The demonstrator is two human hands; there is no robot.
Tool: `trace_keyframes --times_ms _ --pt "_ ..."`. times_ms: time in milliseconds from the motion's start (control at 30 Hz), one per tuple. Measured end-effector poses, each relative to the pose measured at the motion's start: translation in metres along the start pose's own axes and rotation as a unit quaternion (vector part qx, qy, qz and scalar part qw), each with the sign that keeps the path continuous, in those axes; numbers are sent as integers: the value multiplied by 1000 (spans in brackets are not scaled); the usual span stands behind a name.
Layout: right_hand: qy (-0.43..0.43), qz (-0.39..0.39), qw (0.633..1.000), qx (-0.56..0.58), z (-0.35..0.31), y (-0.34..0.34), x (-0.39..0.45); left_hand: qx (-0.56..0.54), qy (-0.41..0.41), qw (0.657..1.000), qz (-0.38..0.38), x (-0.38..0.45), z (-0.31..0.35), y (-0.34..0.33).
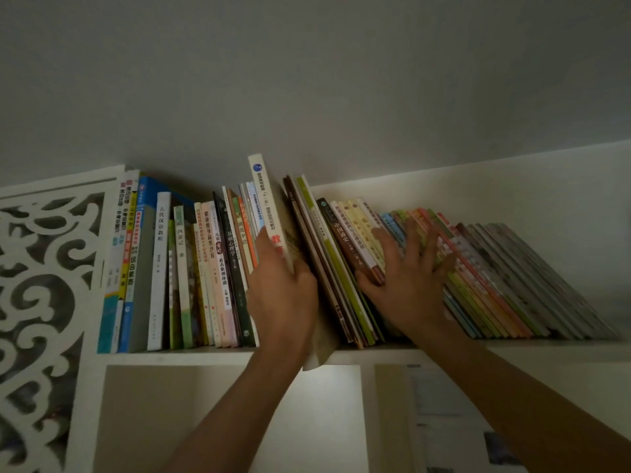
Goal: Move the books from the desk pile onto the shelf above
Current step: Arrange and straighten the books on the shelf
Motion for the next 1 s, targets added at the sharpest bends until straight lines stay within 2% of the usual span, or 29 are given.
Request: trace_keyframes --times_ms 167,267,333,400,467,667,700,767,867,900,1000 --pt "-2 0 1000 5 -4 1 -3 -3 -18 999 29 -5 7 4" --pt "6 -22 995 102 -13 14 -4 6 -12 1000 26 -5 9 3" --pt "72 -50 990 115 -23 18 -8 11 -6 1000 26 -4 9 4" --pt "134 -62 986 80 -29 15 -13 9 -6 1000 27 -4 9 5" --pt "150 -68 986 37 -27 5 -15 4 0 1000 20 -3 7 7" --pt "140 -11 988 -70 -25 -14 -12 -14 11 1000 3 1 2 18" --pt "144 -21 987 -72 -26 -13 -11 -17 11 1000 -1 0 3 19" --pt "149 -33 988 -31 -26 -9 -11 -29 11 999 -9 -3 5 22" --pt "81 61 991 83 -13 4 -8 -43 -2 999 -14 -7 9 33" --pt "50 67 992 94 -7 7 -6 -48 -12 999 -15 -8 11 38" --pt "26 11 996 86 2 8 -5 -67 -41 997 -20 -15 21 52"
Point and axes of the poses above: each hand's wrist, its own x-axis towards the middle knuckle, its own y-axis out of the back of the hand, z = x × y, the point moved 1 cm from there along x, towards the middle knuckle, and after that the axes turned 14 degrees about y, right-handed, at the moved point
